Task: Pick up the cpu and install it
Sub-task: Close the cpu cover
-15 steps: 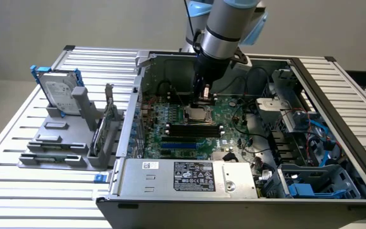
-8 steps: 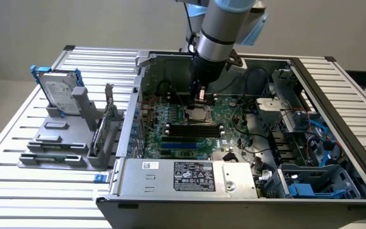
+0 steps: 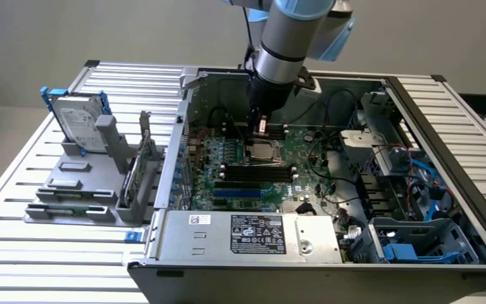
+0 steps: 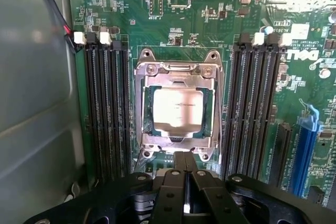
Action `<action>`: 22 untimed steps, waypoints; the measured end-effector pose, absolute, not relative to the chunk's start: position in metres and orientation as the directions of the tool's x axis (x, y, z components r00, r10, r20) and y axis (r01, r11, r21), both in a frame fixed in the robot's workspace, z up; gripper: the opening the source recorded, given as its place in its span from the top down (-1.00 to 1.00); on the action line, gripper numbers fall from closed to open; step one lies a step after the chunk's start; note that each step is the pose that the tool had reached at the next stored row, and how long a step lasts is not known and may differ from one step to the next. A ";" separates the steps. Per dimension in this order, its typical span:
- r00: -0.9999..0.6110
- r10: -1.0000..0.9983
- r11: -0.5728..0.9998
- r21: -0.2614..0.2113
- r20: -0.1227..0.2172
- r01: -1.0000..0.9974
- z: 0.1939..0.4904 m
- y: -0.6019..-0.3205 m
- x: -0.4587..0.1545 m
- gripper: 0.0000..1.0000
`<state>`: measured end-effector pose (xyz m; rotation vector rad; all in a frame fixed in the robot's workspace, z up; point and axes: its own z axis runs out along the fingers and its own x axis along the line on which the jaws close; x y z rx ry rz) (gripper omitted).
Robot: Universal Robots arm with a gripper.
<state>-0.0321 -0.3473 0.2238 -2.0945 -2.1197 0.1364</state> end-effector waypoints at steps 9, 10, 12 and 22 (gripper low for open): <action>-0.008 0.999 0.017 -0.176 0.051 0.984 0.213 -0.343 -0.033 0.79; -0.008 0.999 0.017 -0.176 0.051 0.984 0.212 -0.343 -0.033 0.79; -0.008 0.999 0.017 -0.176 0.051 0.984 0.210 -0.343 -0.033 0.79; -0.008 0.999 0.017 -0.178 0.052 0.984 0.202 -0.342 -0.034 0.79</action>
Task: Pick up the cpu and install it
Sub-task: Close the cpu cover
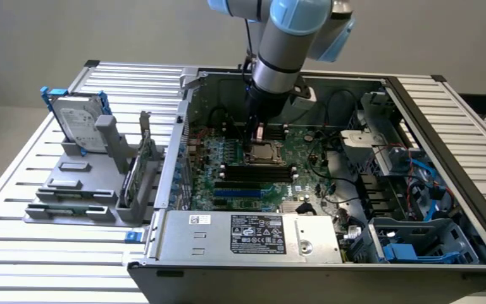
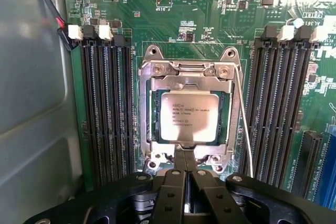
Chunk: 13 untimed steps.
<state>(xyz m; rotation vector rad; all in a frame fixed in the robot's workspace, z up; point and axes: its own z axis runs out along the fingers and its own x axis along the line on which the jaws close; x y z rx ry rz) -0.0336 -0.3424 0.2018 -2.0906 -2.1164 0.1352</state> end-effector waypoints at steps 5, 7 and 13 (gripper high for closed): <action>-0.008 0.999 0.017 -0.179 0.054 0.984 0.201 -0.342 -0.034 0.79; -0.008 0.998 0.017 -0.179 0.055 0.984 0.201 -0.342 -0.034 0.79; -0.007 0.998 0.018 -0.182 0.056 0.983 0.206 -0.343 -0.034 0.79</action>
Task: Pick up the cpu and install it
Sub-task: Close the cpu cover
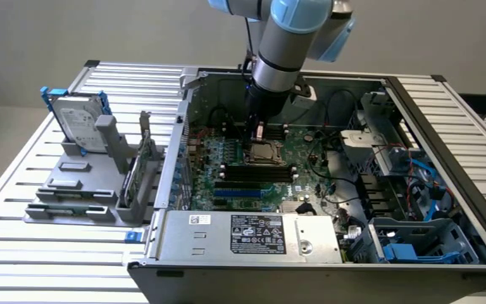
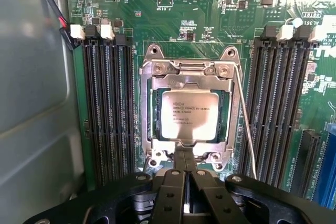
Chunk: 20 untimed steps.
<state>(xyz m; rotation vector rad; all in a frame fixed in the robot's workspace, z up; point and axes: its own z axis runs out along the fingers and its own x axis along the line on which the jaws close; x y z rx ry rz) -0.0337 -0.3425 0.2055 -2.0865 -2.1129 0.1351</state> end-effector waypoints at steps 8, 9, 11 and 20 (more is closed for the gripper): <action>-0.007 0.998 0.018 -0.187 0.058 0.982 0.211 -0.346 -0.040 0.79; -0.007 0.998 0.018 -0.187 0.058 0.982 0.213 -0.347 -0.041 0.79; -0.007 0.998 0.018 -0.188 0.059 0.982 0.215 -0.348 -0.044 0.79; -0.007 0.998 0.018 -0.188 0.059 0.982 0.224 -0.352 -0.053 0.79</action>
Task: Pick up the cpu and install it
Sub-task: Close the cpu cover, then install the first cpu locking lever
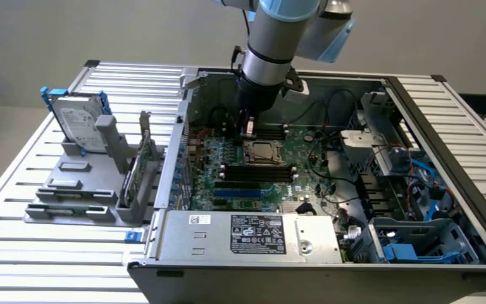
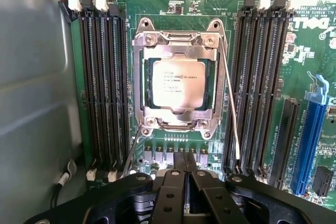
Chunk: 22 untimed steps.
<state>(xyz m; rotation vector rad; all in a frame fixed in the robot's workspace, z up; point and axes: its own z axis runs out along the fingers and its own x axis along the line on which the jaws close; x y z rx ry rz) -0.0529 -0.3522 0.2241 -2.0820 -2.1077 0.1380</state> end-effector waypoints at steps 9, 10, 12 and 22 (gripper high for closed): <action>-0.007 0.998 0.018 -0.188 0.059 0.982 0.224 -0.352 -0.053 0.79; -0.007 0.998 0.018 -0.188 0.059 0.982 0.224 -0.352 -0.053 0.79; -0.007 0.998 0.018 -0.188 0.059 0.982 0.224 -0.352 -0.053 0.79; 0.016 0.997 -0.001 -0.188 0.078 0.982 0.225 -0.352 -0.065 0.79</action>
